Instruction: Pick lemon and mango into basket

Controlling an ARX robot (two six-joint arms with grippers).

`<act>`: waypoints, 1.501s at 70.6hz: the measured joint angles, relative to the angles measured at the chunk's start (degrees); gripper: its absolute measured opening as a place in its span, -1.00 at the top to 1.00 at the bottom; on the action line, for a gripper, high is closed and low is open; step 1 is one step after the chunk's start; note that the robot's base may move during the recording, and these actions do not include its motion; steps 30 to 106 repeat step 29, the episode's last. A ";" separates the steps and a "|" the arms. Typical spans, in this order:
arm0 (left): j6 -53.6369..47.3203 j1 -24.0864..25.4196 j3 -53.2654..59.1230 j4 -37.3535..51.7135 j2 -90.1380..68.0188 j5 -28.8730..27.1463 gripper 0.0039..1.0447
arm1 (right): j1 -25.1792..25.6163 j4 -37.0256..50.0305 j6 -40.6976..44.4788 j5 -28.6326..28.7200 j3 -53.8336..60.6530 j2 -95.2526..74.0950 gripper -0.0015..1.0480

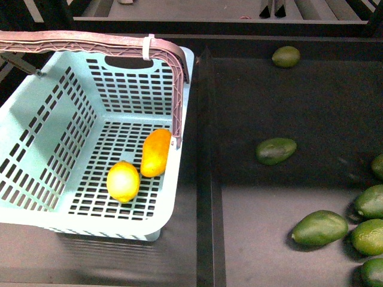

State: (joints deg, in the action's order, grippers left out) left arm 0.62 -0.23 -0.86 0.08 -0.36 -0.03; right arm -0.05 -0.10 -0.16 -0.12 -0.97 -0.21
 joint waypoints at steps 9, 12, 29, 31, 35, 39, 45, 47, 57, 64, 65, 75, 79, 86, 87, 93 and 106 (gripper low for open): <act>0.02 0.00 0.00 0.00 0.00 0.00 0.73 | 0.00 0.00 0.00 0.00 0.00 0.00 -0.83; 0.02 0.00 0.00 0.00 0.00 0.00 0.52 | 0.00 0.00 0.00 0.00 0.00 0.00 -0.83; 0.02 0.00 0.00 0.00 0.00 0.00 -0.57 | 0.00 0.00 0.00 0.00 0.00 0.00 -0.83; 0.02 0.00 0.00 0.00 0.00 0.00 -0.57 | 0.00 0.00 0.00 0.00 0.00 0.00 -0.83; 0.02 0.00 0.00 0.00 0.00 0.00 -0.57 | 0.00 0.00 0.00 0.00 0.00 0.00 -0.83; 0.02 0.00 0.00 0.00 0.00 0.00 -0.57 | 0.00 0.00 0.00 0.00 0.00 0.00 -0.83; 0.02 0.00 0.00 0.00 0.00 0.00 -0.57 | 0.00 0.00 0.00 0.00 0.00 0.00 -0.83; 0.02 0.00 0.00 0.00 0.00 0.00 -0.57 | 0.00 0.00 0.00 0.00 0.00 0.00 -0.83; 0.02 0.00 0.00 0.00 0.00 0.00 -0.57 | 0.00 0.00 0.00 0.00 0.00 0.00 -0.83; 0.02 0.00 0.00 0.00 0.00 0.00 -0.57 | 0.00 0.00 0.00 0.00 0.00 0.00 -0.83; 0.02 0.00 0.00 0.00 0.00 0.00 -0.57 | 0.00 0.00 0.00 0.00 0.00 0.00 -0.83; 0.02 0.00 0.00 0.00 0.00 0.00 -0.57 | 0.00 0.00 0.00 0.00 0.00 0.00 -0.83; 0.02 0.00 0.00 0.00 0.00 0.00 -0.57 | 0.00 0.00 0.00 0.00 0.00 0.00 -0.83; 0.02 0.00 0.00 0.00 0.00 0.00 -0.57 | 0.00 0.00 0.00 0.00 0.00 0.00 -0.83; 0.02 0.00 0.00 0.00 0.00 0.00 -0.57 | 0.00 0.00 0.00 0.00 0.00 0.00 -0.83; 0.02 0.00 0.00 0.00 0.00 0.00 -0.57 | 0.00 0.00 0.00 0.00 0.00 0.00 -0.83; 0.02 0.00 0.00 0.00 0.00 0.00 -0.57 | 0.00 0.00 0.00 0.00 0.00 0.00 -0.83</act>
